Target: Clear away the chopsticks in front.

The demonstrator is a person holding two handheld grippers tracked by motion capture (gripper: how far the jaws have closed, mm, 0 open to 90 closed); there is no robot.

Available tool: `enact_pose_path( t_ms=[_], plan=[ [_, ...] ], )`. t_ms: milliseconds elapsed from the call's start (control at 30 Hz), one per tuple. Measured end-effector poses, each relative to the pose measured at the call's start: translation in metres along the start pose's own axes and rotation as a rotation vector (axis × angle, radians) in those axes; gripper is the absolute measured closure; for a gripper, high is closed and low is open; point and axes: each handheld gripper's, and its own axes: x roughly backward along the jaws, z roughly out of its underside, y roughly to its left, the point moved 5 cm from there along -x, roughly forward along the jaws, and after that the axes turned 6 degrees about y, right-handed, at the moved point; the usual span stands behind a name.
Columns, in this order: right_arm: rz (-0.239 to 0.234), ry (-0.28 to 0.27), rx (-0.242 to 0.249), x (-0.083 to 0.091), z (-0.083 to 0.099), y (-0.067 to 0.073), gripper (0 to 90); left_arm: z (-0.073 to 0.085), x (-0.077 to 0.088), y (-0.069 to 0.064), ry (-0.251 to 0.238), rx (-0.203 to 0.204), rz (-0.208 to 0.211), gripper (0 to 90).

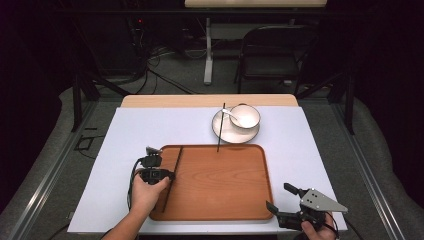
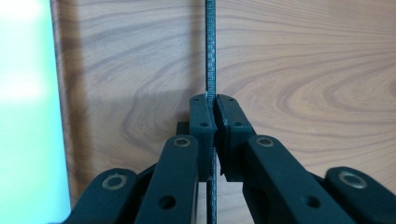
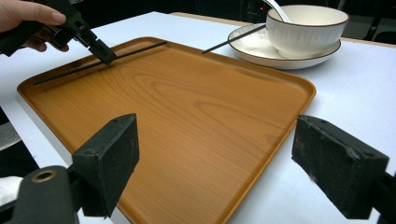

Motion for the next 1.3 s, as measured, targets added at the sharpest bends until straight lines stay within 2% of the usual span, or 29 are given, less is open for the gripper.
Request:
enact_pose_path(
  t_ms=[400, 867, 1033, 1133, 1167, 1200, 1233, 1300],
  plan=[
    [0.0, -0.001, 0.0, 0.0, 0.0, 0.0, 14.5, 0.0, 0.001, 0.0, -0.007, 0.009, 0.009, 84.4],
    [0.0, 0.0, -0.001, 0.0, 0.0, 0.0, 14.5, -0.001, 0.008, -0.003, -0.016, -0.006, 0.023, 82.4],
    [0.0, 0.0, 0.0, 0.0, 0.0, 0.0, 14.6, -0.007, 0.012, -0.007, -0.043, -0.016, 0.036, 77.4],
    [0.0, -0.001, 0.0, 0.0, 0.0, 0.0, 14.5, -0.013, 0.016, -0.01, -0.06, -0.027, 0.05, 72.7],
    [0.0, -0.001, 0.0, 0.0, 0.0, 0.0, 14.5, -0.015, 0.017, -0.011, -0.068, -0.032, 0.053, 67.6],
    [0.0, -0.001, 0.0, 0.0, 0.0, 0.0, 14.5, -0.017, 0.018, -0.013, -0.078, -0.037, 0.054, 67.6],
    [-0.001, 0.001, 0.0, 0.0, 0.0, 0.0, 14.6, -0.023, 0.02, -0.016, -0.123, -0.073, 0.044, 62.7],
    [-0.001, 0.0, 0.0, 0.0, 0.0, 0.0, 14.5, -0.026, 0.021, -0.017, -0.136, -0.085, 0.043, 59.5]
  ],
)
